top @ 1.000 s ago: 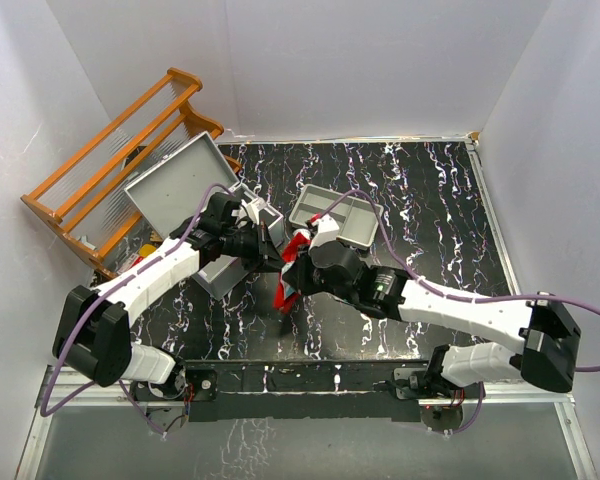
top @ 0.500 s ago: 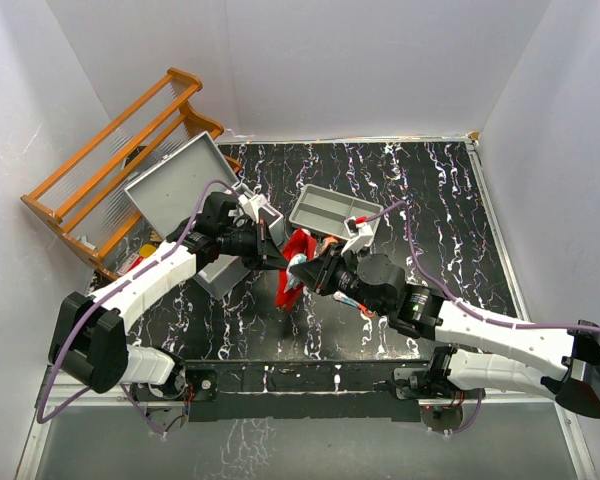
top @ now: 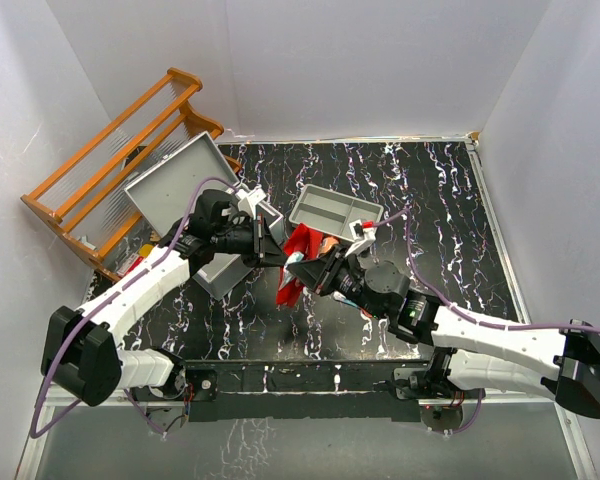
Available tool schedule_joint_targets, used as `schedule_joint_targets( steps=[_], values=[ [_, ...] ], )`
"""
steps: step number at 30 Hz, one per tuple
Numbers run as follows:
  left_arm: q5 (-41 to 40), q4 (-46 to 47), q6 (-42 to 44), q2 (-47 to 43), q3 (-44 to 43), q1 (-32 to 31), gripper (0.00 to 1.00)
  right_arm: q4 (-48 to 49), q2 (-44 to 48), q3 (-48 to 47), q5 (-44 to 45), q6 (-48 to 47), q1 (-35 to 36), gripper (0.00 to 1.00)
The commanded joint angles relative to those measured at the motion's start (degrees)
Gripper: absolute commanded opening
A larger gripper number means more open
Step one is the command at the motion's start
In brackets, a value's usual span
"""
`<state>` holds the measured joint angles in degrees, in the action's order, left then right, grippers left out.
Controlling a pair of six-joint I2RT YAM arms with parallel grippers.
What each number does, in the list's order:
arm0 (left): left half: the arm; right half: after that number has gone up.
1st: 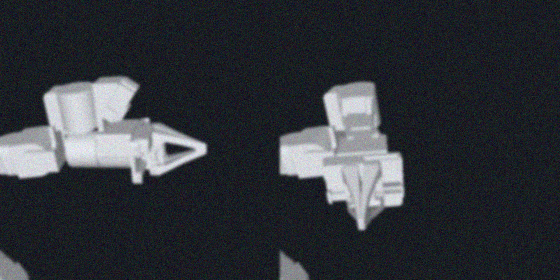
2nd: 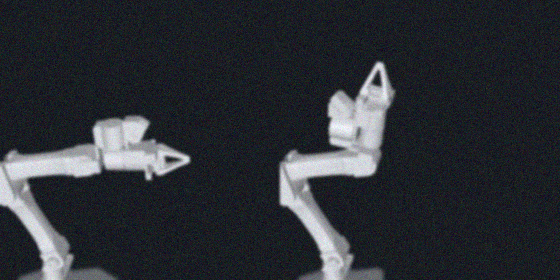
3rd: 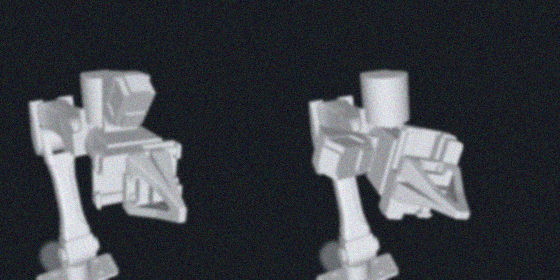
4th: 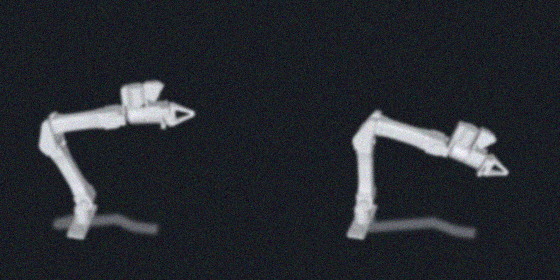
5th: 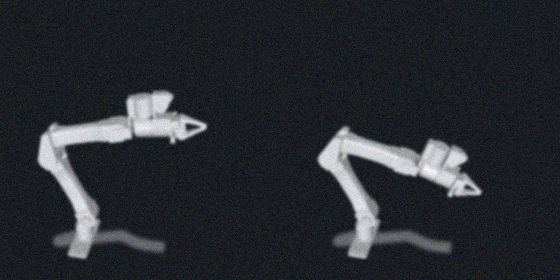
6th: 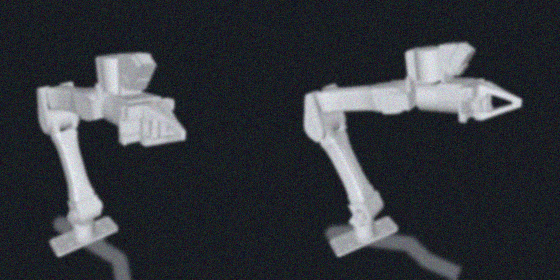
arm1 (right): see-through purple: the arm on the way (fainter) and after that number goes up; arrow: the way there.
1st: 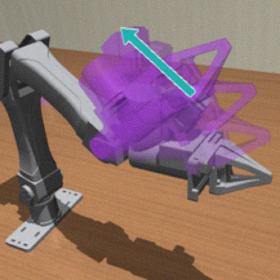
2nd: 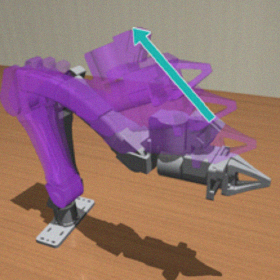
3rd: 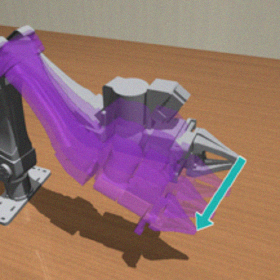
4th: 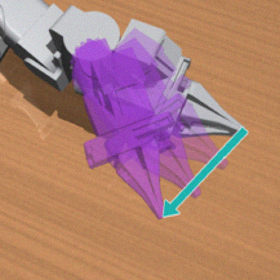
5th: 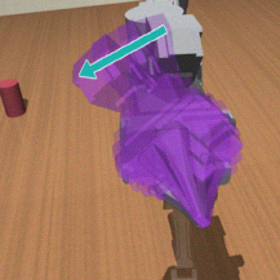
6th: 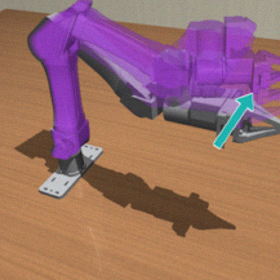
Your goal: Organize the medicine kit
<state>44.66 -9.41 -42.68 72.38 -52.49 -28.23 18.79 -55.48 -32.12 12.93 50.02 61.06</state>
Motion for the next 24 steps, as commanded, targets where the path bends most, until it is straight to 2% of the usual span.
schedule_joint_targets(
  steps=[1,8,16,18,22,24],
  values=[
    [4.64,2.19,-3.54,-3.59,-1.00,-0.05,0.00,7.37,3.32,3.07,-0.08,3.37,-1.16,0.02],
    [4.65,0.94,-7.67,-2.85,-3.25,-0.03,0.00,7.22,5.47,5.91,-1.72,5.26,-1.64,0.02],
    [3.90,0.02,-8.05,-1.68,-4.39,-0.09,0.00,-1.08,-0.07,0.24,-3.33,3.52,-1.64,0.06],
    [3.49,0.15,-7.80,-1.62,-4.25,-0.03,0.00,-3.07,-0.87,-0.44,-3.56,4.41,-1.64,0.11],
    [2.60,-0.43,-6.57,-1.34,-4.29,-0.04,0.00,-7.02,-1.55,-2.61,-3.49,4.60,-1.64,0.29],
    [2.09,-1.44,-5.67,-1.04,-4.38,-0.03,0.00,-9.92,-1.35,-4.34,-2.06,4.27,-1.65,0.33]
  ],
)
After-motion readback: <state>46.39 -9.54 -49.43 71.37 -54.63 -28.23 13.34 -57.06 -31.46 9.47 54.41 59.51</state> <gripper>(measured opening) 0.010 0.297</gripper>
